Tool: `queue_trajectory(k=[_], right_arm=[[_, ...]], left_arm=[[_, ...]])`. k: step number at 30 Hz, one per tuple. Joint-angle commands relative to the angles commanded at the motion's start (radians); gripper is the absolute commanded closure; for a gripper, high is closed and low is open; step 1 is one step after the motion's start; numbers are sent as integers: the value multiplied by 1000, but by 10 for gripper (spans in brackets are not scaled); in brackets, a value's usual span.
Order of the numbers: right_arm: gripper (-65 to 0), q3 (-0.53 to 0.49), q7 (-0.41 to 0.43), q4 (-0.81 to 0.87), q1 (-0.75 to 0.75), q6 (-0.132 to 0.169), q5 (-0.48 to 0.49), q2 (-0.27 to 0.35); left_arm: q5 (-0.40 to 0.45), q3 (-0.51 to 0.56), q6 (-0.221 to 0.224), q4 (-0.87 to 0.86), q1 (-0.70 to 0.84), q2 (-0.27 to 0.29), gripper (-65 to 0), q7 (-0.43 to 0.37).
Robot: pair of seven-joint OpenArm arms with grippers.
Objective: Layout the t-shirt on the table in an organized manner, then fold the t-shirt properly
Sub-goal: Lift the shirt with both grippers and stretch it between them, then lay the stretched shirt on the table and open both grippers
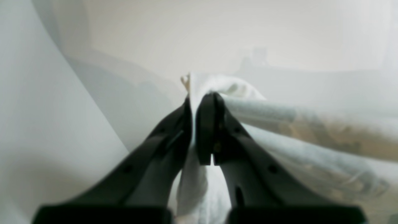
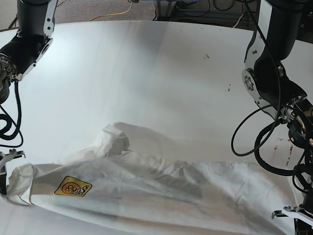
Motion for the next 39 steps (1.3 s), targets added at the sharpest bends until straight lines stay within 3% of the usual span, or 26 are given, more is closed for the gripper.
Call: queue_trajectory(k=[7, 15, 28, 39], right_arm=[[0, -15, 0, -6, -18, 0, 0, 26], [0, -3, -5, -3, -164, 0, 5, 20], [0, 147, -5, 55, -473, 24, 5, -97], [0, 233, -5, 55, -703, 24, 5, -203]], left_arm=[[0, 0, 0, -6, 11, 2, 0, 0], [0, -5, 0, -5, 130, -3, 0, 0], [-6, -32, 0, 46, 430, -28, 0, 0], [-126, -143, 0, 78, 697, -38, 0, 0]])
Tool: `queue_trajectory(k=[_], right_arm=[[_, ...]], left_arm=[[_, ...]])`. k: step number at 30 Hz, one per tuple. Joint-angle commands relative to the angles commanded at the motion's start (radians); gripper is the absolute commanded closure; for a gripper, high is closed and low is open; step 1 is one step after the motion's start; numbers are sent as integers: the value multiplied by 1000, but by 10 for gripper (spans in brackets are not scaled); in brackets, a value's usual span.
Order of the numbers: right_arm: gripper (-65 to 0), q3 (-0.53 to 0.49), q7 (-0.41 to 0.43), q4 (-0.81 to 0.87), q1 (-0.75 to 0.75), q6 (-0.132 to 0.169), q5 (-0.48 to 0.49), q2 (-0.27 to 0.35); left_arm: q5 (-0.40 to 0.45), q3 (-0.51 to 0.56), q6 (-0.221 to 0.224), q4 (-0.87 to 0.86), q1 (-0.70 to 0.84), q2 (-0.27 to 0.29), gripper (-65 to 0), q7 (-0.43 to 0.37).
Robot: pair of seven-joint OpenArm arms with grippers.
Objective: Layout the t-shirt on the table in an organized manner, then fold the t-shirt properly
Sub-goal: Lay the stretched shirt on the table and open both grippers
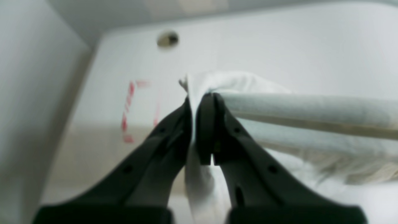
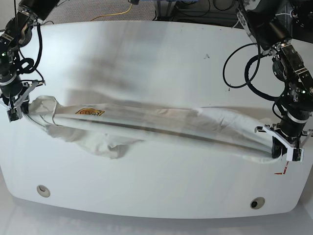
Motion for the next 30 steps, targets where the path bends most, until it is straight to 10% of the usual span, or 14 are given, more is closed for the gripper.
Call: queue_trajectory(k=[21, 30], right_arm=[[-17, -6, 0, 2, -282, 0, -2, -215], [-320, -5, 2, 0, -311, 0, -6, -227]], left_arm=[[-101, -103, 0, 12, 393, -37, 0, 0], [-101, -104, 0, 11, 457, -38, -237, 0]])
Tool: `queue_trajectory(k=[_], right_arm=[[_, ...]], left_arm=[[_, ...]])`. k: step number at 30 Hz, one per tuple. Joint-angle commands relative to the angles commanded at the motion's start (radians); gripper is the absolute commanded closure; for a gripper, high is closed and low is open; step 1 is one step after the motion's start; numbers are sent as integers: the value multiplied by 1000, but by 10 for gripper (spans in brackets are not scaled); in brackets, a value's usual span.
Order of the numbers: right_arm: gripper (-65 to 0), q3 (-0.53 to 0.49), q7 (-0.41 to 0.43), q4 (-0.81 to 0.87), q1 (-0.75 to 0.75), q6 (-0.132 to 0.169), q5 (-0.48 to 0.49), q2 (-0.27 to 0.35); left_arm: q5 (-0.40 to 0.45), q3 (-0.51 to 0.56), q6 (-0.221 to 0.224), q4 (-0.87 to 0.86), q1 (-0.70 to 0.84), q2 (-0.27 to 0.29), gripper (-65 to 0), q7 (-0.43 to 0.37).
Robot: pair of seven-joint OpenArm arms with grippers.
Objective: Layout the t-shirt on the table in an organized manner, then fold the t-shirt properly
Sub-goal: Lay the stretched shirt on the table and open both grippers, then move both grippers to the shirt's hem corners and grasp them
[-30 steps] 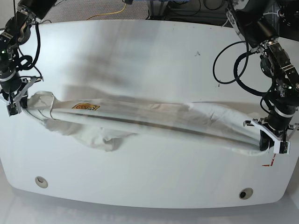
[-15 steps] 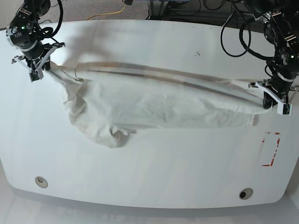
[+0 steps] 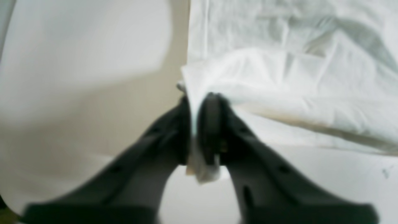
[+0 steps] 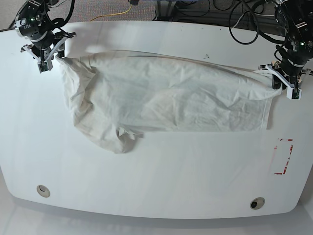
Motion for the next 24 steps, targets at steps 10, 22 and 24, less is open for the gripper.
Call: queue_trajectory(k=[10, 22, 24], right_arm=[[-468, 11, 0, 0, -5, 0, -2, 6], [-472, 29, 0, -2, 157, 0, 2, 44], [-472, 29, 0, -3, 195, 0, 0, 55]], left_arm=[[5, -5, 0, 0, 15, -35, -483, 0], [0, -60, 0, -12, -101, -84, -479, 0], [2, -57, 0, -12, -141, -83, -479, 0]])
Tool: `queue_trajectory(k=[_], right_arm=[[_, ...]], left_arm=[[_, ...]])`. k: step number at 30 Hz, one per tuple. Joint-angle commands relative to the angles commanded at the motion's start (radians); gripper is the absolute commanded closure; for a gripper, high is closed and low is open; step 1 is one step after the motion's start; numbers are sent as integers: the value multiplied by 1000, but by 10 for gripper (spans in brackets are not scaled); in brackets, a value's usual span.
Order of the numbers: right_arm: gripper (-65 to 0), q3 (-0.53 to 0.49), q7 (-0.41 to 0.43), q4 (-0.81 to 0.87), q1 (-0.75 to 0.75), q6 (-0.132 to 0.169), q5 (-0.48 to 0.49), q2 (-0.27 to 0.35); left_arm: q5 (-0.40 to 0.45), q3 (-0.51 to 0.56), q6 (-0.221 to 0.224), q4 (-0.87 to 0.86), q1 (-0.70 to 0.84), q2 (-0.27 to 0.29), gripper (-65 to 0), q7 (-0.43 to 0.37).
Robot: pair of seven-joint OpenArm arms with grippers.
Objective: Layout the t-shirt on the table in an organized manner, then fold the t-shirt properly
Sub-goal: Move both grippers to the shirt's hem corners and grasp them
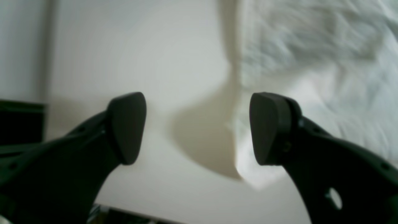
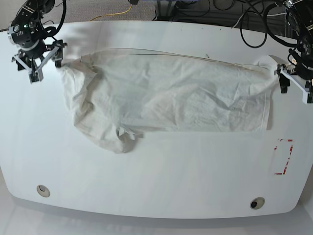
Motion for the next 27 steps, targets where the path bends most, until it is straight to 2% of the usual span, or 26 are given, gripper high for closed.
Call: queue_trajectory(k=[11, 14, 19, 27], right_arm=[[-474, -3, -2, -63, 199, 0, -12, 51], [-474, -14, -2, -66, 239, 0, -12, 49], [-474, -107, -2, -120, 301, 0, -15, 51], [-471, -144, -2, -258, 393, 0, -18, 15]], left_arm=[[3, 100, 2, -2, -210, 0, -478, 0], [3, 130, 3, -5, -241, 3, -478, 0], [3, 183, 5, -43, -273, 8, -478, 0], [3, 190, 5, -129, -313, 38, -478, 0]])
